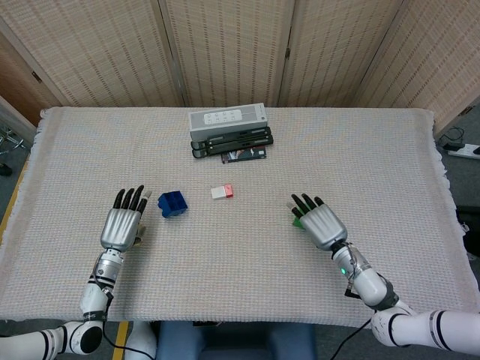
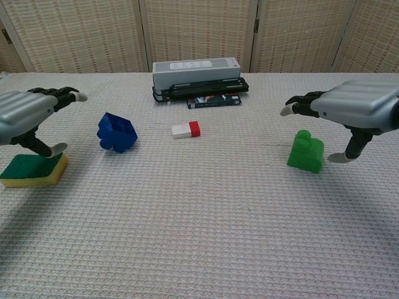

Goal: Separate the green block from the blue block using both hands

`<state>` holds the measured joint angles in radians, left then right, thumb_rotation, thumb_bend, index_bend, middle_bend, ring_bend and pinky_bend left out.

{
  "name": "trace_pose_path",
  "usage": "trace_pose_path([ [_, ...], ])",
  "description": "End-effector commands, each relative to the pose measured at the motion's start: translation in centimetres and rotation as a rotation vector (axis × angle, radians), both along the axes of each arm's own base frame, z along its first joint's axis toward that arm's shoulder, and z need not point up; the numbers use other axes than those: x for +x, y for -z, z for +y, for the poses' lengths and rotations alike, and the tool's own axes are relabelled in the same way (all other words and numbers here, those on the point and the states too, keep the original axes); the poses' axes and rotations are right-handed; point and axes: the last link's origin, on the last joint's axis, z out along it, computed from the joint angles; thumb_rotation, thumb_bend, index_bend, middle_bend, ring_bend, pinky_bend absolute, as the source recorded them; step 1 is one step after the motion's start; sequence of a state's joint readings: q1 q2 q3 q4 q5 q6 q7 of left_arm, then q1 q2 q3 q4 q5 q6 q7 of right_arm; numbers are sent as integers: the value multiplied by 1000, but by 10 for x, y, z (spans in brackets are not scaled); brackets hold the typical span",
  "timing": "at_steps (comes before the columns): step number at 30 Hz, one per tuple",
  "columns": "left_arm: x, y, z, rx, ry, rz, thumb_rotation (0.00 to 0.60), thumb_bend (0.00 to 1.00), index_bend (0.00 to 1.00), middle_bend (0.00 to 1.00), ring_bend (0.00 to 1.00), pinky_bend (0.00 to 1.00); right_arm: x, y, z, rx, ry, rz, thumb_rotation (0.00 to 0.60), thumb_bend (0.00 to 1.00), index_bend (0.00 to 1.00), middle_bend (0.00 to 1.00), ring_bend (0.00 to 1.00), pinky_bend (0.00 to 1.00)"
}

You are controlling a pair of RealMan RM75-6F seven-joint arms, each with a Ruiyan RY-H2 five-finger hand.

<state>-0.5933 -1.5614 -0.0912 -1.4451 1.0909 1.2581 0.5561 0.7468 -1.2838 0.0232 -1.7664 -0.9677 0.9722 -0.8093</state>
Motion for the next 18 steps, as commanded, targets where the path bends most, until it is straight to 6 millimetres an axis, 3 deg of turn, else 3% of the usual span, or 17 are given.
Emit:
trace_pose_path([
  [1, 4, -3, -2, 8, 18, -29, 600, 405, 0, 0, 0, 0, 1, -8, 1, -15, 19, -22, 600, 340, 0, 0, 0, 134],
  [5, 9, -11, -13, -33, 31, -88, 600, 404, 0, 0, 0, 0, 1, -33, 13, -88, 63, -100, 600, 340, 0, 0, 0, 97],
  [9, 10, -21, -33, -105, 64, -125, 600, 404, 0, 0, 0, 0, -13, -52, 42, -220, 134, -203, 600, 339, 0, 0, 0, 28],
  [13, 2, -31, -55, -156, 50, -130, 600, 404, 0, 0, 0, 0, -31, -55, 73, -345, 177, -278, 600, 339, 0, 0, 0, 0],
  [18, -17, -44, -96, -84, 20, -150, 600, 404, 0, 0, 0, 0, -64, -53, 111, -494, 245, -383, 600, 339, 0, 0, 0, 0],
])
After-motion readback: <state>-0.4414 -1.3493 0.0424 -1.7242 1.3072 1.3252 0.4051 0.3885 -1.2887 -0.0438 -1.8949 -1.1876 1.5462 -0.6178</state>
